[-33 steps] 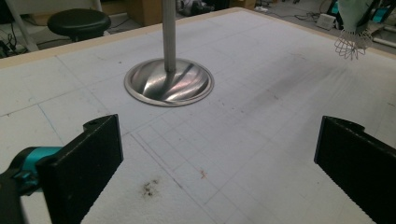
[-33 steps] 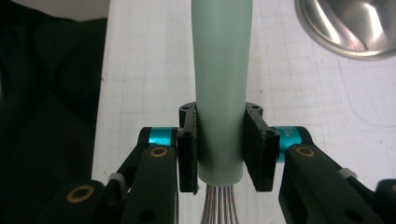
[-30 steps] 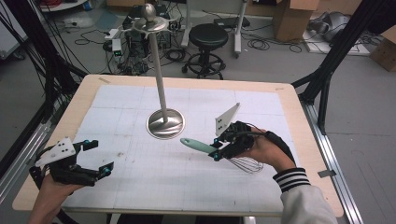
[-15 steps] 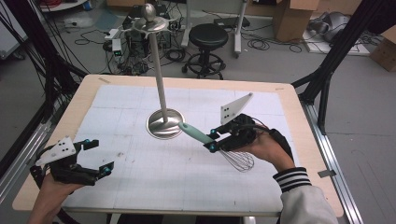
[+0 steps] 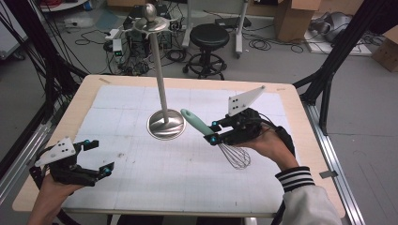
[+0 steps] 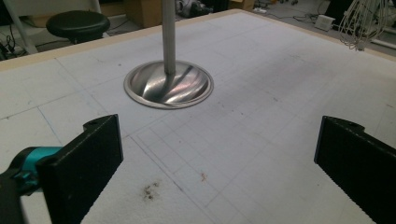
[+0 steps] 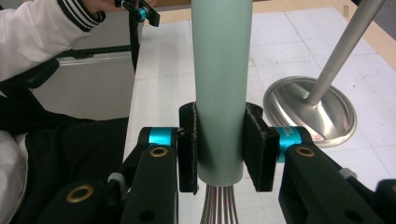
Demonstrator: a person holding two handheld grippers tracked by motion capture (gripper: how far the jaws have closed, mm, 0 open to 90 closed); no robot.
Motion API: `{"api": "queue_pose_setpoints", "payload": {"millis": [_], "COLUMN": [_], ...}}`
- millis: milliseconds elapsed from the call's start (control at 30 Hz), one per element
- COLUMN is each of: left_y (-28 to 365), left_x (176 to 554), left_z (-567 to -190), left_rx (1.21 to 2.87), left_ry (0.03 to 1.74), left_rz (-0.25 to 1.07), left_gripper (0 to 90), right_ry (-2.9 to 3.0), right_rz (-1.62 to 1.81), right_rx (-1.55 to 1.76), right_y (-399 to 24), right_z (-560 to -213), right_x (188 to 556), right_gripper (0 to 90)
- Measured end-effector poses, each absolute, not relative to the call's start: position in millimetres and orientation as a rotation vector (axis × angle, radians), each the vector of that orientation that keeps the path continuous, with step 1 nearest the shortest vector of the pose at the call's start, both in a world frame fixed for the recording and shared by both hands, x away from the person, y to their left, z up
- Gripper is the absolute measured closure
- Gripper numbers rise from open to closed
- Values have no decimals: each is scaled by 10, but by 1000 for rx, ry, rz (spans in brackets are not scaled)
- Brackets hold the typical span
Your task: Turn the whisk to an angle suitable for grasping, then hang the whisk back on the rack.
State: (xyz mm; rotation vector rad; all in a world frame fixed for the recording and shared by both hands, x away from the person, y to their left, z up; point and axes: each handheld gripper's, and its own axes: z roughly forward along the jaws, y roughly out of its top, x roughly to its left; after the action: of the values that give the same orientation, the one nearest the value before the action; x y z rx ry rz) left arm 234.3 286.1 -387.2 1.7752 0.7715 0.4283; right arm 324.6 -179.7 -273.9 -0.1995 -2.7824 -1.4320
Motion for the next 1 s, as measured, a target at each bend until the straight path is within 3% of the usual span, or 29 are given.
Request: {"api": "queue_pose_setpoints", "payload": {"millis": [533, 1000], "left_y": [2853, 2760], "left_x": [2335, 2460], "left_z": [-3848, -3682], "left_rx": [1773, 1773], "left_ry": [758, 639], "left_rz": [422, 315], "left_gripper": [17, 17], "right_ry": [-2752, -2719], "right_rz": [-1499, -1550], "right_rx": [-165, -143], "right_y": [-1760, -1706], "right_z": [-2689, -2679], "right_x": [3221, 3229], "right_gripper": [693, 693]}}
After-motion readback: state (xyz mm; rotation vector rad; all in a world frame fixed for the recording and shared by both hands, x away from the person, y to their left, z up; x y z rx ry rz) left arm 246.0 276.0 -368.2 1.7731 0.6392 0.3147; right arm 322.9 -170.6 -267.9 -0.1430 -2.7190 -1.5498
